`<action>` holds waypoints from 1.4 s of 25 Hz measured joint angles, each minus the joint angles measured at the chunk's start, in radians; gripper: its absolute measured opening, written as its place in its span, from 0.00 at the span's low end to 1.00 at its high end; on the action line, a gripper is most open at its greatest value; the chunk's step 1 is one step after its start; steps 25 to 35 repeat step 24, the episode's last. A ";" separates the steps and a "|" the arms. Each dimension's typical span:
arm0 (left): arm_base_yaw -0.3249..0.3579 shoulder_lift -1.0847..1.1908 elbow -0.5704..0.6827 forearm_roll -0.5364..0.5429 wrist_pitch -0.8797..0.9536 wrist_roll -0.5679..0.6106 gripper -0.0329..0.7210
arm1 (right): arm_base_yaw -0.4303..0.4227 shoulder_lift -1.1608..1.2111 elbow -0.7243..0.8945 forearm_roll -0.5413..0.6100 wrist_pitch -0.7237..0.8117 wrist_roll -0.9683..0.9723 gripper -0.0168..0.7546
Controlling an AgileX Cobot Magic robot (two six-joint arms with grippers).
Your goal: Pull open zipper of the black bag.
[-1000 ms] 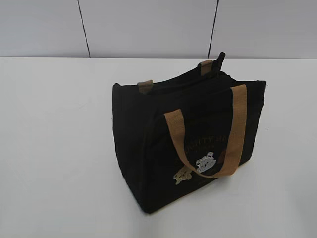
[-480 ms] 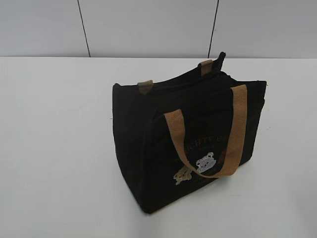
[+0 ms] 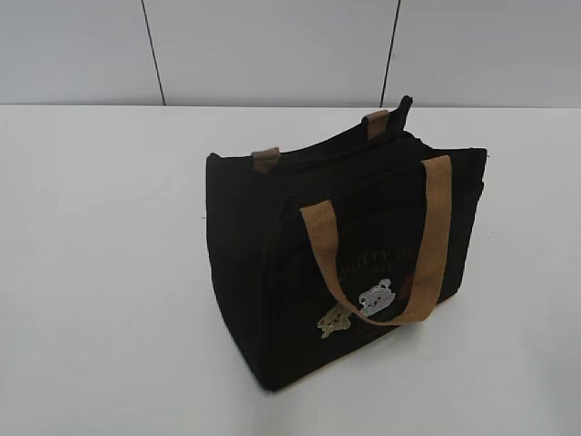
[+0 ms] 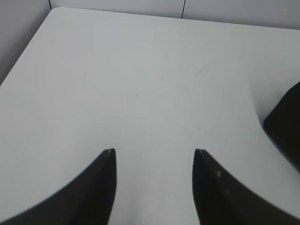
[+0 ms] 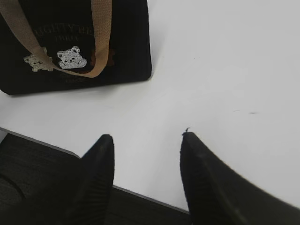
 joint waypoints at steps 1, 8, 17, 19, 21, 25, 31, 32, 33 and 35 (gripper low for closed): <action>0.000 0.000 0.000 0.000 0.000 0.000 0.57 | 0.000 0.000 0.000 0.000 0.000 0.000 0.48; 0.000 0.000 0.000 0.001 0.000 0.000 0.57 | -0.106 0.000 0.000 0.000 0.000 0.000 0.48; 0.000 0.000 0.000 0.001 0.000 0.000 0.57 | -0.217 0.000 0.000 0.000 0.000 0.000 0.48; 0.000 0.000 0.000 0.001 0.000 0.000 0.57 | -0.217 0.000 0.000 0.000 0.000 0.000 0.48; 0.000 0.000 0.000 0.001 0.000 0.000 0.57 | -0.217 0.000 0.000 0.000 0.000 0.000 0.48; 0.000 0.000 0.000 0.001 0.000 0.000 0.57 | -0.217 0.000 0.000 0.000 -0.001 0.000 0.48; 0.000 0.000 0.000 0.001 0.000 0.000 0.57 | -0.217 0.000 0.000 0.000 -0.001 0.000 0.48; 0.000 0.000 0.000 0.001 0.000 0.000 0.57 | -0.217 0.000 0.000 0.000 -0.001 0.000 0.48; 0.000 0.000 0.000 0.001 0.000 0.000 0.57 | -0.217 0.000 0.000 0.000 -0.001 0.000 0.48; 0.000 0.000 0.000 0.001 0.000 0.000 0.57 | -0.217 0.000 0.000 0.000 -0.001 0.000 0.48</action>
